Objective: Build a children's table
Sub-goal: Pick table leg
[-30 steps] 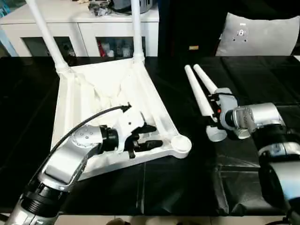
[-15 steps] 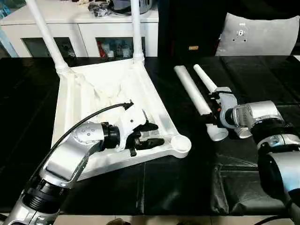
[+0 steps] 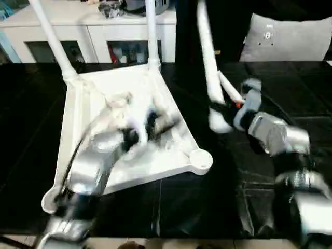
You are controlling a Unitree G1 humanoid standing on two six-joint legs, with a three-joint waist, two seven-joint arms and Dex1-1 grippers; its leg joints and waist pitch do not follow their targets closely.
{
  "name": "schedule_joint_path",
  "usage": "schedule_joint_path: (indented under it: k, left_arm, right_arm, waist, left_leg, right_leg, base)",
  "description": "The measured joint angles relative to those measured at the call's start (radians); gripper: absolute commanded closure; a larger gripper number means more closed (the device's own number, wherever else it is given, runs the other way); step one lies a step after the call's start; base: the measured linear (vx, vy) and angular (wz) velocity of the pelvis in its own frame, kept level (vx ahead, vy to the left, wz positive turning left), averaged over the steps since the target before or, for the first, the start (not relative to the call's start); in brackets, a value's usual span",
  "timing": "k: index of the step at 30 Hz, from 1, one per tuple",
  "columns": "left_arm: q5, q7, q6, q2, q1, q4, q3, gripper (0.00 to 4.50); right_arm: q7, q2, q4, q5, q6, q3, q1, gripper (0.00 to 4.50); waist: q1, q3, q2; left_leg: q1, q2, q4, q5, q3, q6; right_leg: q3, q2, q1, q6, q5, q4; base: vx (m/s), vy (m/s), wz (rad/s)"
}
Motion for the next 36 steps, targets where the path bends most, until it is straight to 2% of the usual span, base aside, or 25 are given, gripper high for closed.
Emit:
schedule_joint_path:
  k: [2, 5, 6, 9, 12, 15, 18, 21, 25, 26, 27, 29, 32, 33, 36]
  left_arm:
    - [-0.068, -0.002, 0.013, -0.040, -0.009, -0.007, 0.037, 1.34]
    - [-0.176, -0.003, 0.066, -0.093, -0.039, -0.010, 0.088, 1.34]
    - [-0.216, -0.002, 0.089, -0.108, -0.054, -0.013, 0.111, 1.07]
    - [-0.285, 0.016, 0.148, -0.143, -0.101, -0.014, 0.154, 0.96]
    - [-0.315, 0.041, 0.157, -0.164, -0.117, 0.001, 0.164, 0.60]
    - [-0.314, 0.058, 0.155, -0.166, -0.135, 0.022, 0.166, 0.42]
    - [-0.314, 0.061, 0.161, -0.167, -0.139, 0.022, 0.165, 0.13]
    - [-0.317, 0.062, 0.173, -0.170, -0.139, 0.022, 0.164, 0.08]
    - [-0.334, 0.061, 0.172, -0.174, -0.139, 0.013, 0.156, 0.08]
    - [-0.331, 0.064, 0.166, -0.174, -0.138, 0.012, 0.153, 0.08]
    - [-0.318, 0.068, 0.151, -0.174, -0.136, 0.012, 0.148, 0.08]
    - [-0.287, 0.080, 0.125, -0.169, -0.136, 0.012, 0.134, 0.37]
    - [-0.199, 0.114, 0.069, -0.158, -0.135, 0.012, 0.100, 0.47]
    - [-0.175, 0.130, 0.060, -0.159, -0.135, 0.012, 0.092, 0.70]
    - [-0.132, 0.181, 0.026, -0.173, -0.134, 0.021, 0.073, 0.87]
  right_arm:
    - [0.086, 0.015, -0.097, 0.076, 0.020, -0.012, 0.064, 2.59]
    - [0.185, 0.040, -0.201, 0.173, 0.050, -0.006, 0.156, 2.59]
    - [0.213, 0.047, -0.233, 0.199, 0.058, 0.001, 0.186, 2.59]
    - [0.243, 0.051, -0.306, 0.243, 0.082, 0.006, 0.229, 2.59]
    - [0.258, 0.053, -0.366, 0.272, 0.093, 0.006, 0.238, 2.59]
    - [0.283, 0.047, -0.427, 0.307, 0.121, 0.018, 0.266, 2.59]
    - [0.286, 0.047, -0.446, 0.317, 0.131, 0.040, 0.284, 2.59]
    - [0.284, 0.046, -0.455, 0.314, 0.128, 0.065, 0.289, 2.59]
    - [0.260, 0.048, -0.462, 0.272, 0.105, 0.102, 0.304, 2.59]
    - [0.246, 0.050, -0.463, 0.242, 0.074, 0.117, 0.305, 2.59]
    - [0.222, 0.058, -0.470, 0.202, 0.030, 0.136, 0.304, 2.59]
    - [0.184, 0.073, -0.475, 0.147, -0.036, 0.163, 0.303, 2.59]
    - [0.092, 0.116, -0.478, 0.018, -0.182, 0.230, 0.311, 2.59]
    - [0.064, 0.126, -0.479, -0.025, -0.231, 0.251, 0.319, 2.59]
    - [0.010, 0.146, -0.470, -0.114, -0.340, 0.298, 0.329, 2.59]
  waist:
    - [0.011, 0.000, 0.000]
    - [0.019, 0.000, 0.000]
    - [0.024, 0.000, 0.002]
    - [0.028, 0.000, 0.005]
    - [0.027, -0.002, 0.009]
    - [0.026, -0.002, 0.009]
    - [0.024, -0.002, 0.009]
    - [0.025, -0.002, 0.009]
    - [0.027, -0.002, 0.009]
    - [0.028, -0.002, 0.009]
    - [0.027, -0.002, 0.009]
    - [0.025, -0.002, 0.009]
    - [0.020, -0.002, 0.009]
    - [0.018, -0.002, 0.009]
    - [0.018, -0.002, 0.009]
  left_leg:
    - [-0.001, 0.000, 0.000, 0.000, 0.000, 0.001]
    - [-0.001, 0.000, 0.000, 0.000, 0.000, 0.001]
    - [-0.001, 0.000, 0.001, 0.000, 0.000, 0.001]
    - [0.000, 0.000, 0.001, 0.000, 0.000, 0.001]
    - [0.001, 0.000, 0.001, 0.000, 0.000, 0.001]
    - [0.002, 0.000, 0.000, 0.000, -0.001, 0.001]
    - [0.001, 0.000, -0.001, 0.000, -0.001, 0.001]
    - [0.001, 0.000, -0.002, 0.000, -0.001, 0.001]
    - [-0.001, 0.000, -0.003, -0.001, -0.001, 0.001]
    - [-0.001, 0.000, -0.003, -0.001, -0.001, 0.001]
    - [-0.001, 0.000, -0.004, 0.000, -0.001, 0.001]
    - [-0.001, 0.000, -0.004, 0.000, -0.001, 0.000]
    - [-0.001, 0.000, -0.005, 0.000, -0.001, 0.000]
    - [-0.001, -0.001, -0.005, 0.000, -0.001, 0.000]
    - [-0.002, -0.001, -0.005, -0.001, -0.001, 0.000]
  right_leg:
    - [0.000, 0.000, 0.000, 0.000, 0.000, -0.001]
    - [0.000, 0.000, 0.000, 0.000, 0.000, -0.001]
    - [0.000, 0.000, 0.000, 0.000, 0.000, -0.001]
    - [0.000, -0.001, 0.001, 0.000, 0.000, -0.001]
    - [0.000, -0.001, 0.003, 0.005, -0.003, -0.002]
    - [-0.001, 0.000, 0.003, 0.007, -0.004, -0.002]
    - [-0.001, 0.000, 0.002, 0.007, -0.004, -0.003]
    - [-0.001, 0.000, 0.002, 0.005, -0.003, -0.003]
    - [-0.001, -0.001, 0.002, 0.006, -0.003, -0.004]
    - [-0.001, -0.001, 0.001, 0.006, -0.003, -0.004]
    - [-0.001, -0.001, 0.001, 0.006, -0.003, -0.004]
    - [-0.001, -0.001, 0.001, 0.008, -0.005, -0.004]
    - [-0.001, 0.000, 0.000, 0.012, -0.007, -0.004]
    - [-0.001, -0.001, 0.000, 0.012, -0.007, -0.004]
    - [-0.001, -0.001, 0.000, 0.012, -0.007, -0.005]
  base:
    - [0.000, 0.000, 0.00]
    - [0.000, 0.000, 0.00]
    - [0.000, 0.000, 0.00]
    - [0.000, 0.000, 0.00]
    - [0.000, 0.000, 0.00]
    - [0.000, 0.000, 0.00]
    - [0.000, 0.000, 0.00]
    - [0.000, 0.000, 0.00]
    - [0.000, 0.000, 0.00]
    - [0.000, 0.000, 0.00]
    - [0.000, 0.000, 0.00]
    - [0.000, 0.000, 0.00]
    - [0.000, 0.000, 0.00]
    - [0.000, 0.000, 0.00]
    - [0.000, 0.000, 0.00]
